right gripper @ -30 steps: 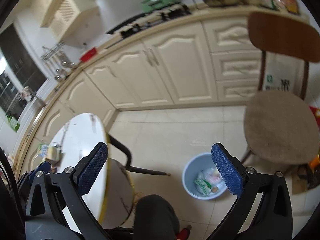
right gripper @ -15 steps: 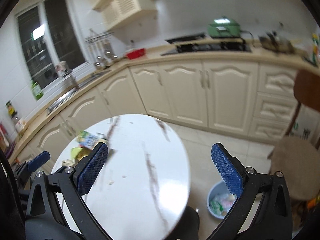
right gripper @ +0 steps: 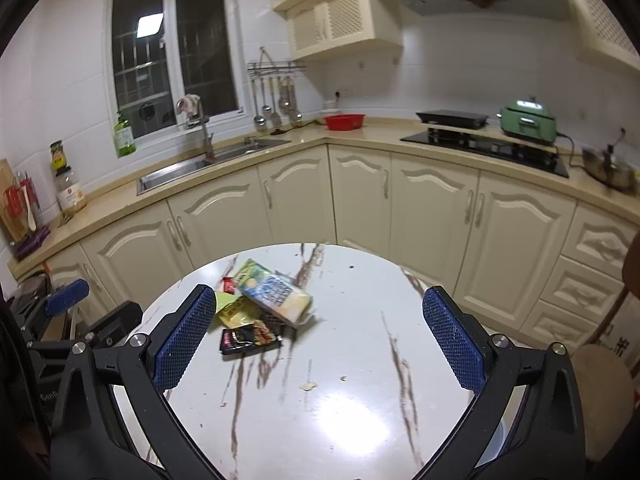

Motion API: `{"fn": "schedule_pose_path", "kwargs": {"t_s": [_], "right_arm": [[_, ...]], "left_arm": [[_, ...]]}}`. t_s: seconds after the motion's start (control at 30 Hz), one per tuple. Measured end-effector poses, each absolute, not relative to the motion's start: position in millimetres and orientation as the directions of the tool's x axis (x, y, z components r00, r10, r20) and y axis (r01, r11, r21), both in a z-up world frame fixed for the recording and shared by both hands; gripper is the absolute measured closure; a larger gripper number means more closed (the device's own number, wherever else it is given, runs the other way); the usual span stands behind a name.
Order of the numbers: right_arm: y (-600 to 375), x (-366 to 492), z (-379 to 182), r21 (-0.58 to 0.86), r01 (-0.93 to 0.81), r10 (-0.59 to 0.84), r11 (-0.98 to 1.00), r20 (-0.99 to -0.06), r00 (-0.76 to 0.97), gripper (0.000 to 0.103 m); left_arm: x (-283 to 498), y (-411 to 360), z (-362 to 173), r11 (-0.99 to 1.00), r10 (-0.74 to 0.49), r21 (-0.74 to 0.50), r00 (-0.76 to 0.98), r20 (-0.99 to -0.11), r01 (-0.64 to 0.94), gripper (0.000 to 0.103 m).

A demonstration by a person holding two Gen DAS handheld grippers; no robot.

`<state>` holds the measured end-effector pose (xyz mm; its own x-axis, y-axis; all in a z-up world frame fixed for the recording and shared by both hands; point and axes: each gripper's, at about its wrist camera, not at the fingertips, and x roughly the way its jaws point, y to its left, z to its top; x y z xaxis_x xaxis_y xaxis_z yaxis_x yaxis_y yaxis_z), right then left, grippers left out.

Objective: Collect trash
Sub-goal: 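Move both grippers back from the bin to the table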

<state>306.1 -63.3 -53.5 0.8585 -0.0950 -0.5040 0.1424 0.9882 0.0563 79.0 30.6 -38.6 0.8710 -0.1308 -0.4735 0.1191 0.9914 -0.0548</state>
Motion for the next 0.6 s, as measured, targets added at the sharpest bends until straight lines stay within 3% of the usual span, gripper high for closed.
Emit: {"fn": "schedule_pose_path", "kwargs": {"t_s": [0.33,0.6], "right_arm": [[-35,322,-62,0.0,0.11,-0.093,0.994,-0.521,0.848,0.0],[-42,342,-83,-0.012,0.107,-0.094,0.994,-0.576,0.812,0.0]], "left_arm": [[88,51,-44,0.992,-0.126,-0.082,0.862,-0.491,0.098,0.001],[142,65,-58,0.992,-0.119,-0.102,0.812,-0.572,0.074,0.001]]}}
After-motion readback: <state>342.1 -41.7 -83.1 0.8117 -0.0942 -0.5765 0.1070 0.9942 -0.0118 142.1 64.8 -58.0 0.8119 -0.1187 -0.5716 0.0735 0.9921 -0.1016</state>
